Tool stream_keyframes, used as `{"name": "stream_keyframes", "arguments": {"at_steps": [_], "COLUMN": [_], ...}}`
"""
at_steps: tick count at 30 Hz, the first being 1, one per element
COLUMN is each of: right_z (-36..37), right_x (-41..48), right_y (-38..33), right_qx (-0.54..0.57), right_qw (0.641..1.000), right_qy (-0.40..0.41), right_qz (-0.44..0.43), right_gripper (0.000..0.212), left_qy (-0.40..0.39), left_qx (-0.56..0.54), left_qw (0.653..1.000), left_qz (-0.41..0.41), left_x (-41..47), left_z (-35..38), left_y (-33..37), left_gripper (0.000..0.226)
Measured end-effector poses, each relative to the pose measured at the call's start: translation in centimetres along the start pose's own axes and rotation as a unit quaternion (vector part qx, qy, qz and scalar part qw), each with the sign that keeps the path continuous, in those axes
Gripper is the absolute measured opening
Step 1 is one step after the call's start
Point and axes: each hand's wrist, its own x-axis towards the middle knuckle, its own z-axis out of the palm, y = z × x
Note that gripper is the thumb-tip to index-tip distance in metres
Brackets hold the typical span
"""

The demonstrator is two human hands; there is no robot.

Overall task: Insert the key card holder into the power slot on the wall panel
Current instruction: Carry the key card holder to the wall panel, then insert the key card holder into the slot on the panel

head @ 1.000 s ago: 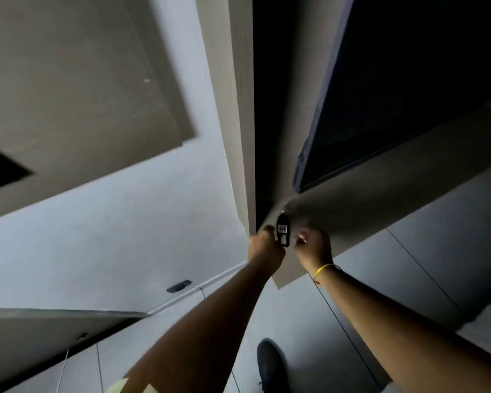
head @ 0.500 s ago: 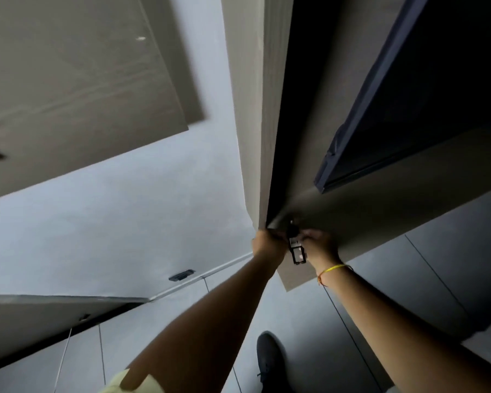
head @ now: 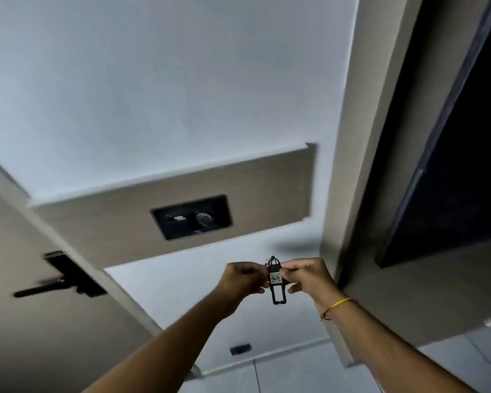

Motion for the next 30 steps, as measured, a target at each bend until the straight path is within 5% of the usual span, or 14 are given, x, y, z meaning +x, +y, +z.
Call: {"name": "stream_keyframes", "arguments": {"at_steps": [7,13,30], "right_z": [10.2,15.2,17.5], "right_x": [-2.5,-3.8,0.3], "right_y": [-17.3,-26.4,-25.7], "right_qx": [0.0,-0.026,-0.068], "right_qw": [0.986,0.97,0.961], "right_qy": [-0.058,-0.062,-0.11], "right_qz": [-0.156,-0.235,-0.243], "right_gripper": [0.014,0.018,0.026], "left_qy": [0.07,0.1,0.105], "left_qx": [-0.001,0.051,0.047], "left_qw": [0.984,0.964,0.974], "left_qz": [0.162,0.239,0.193], "left_x": [-7.4,-10.7,-7.2], "left_z": [-10.3,-15.7,-19.7], "left_y": [15.8,23.9,22.8], "left_gripper": [0.003,0.014,0.014]}}
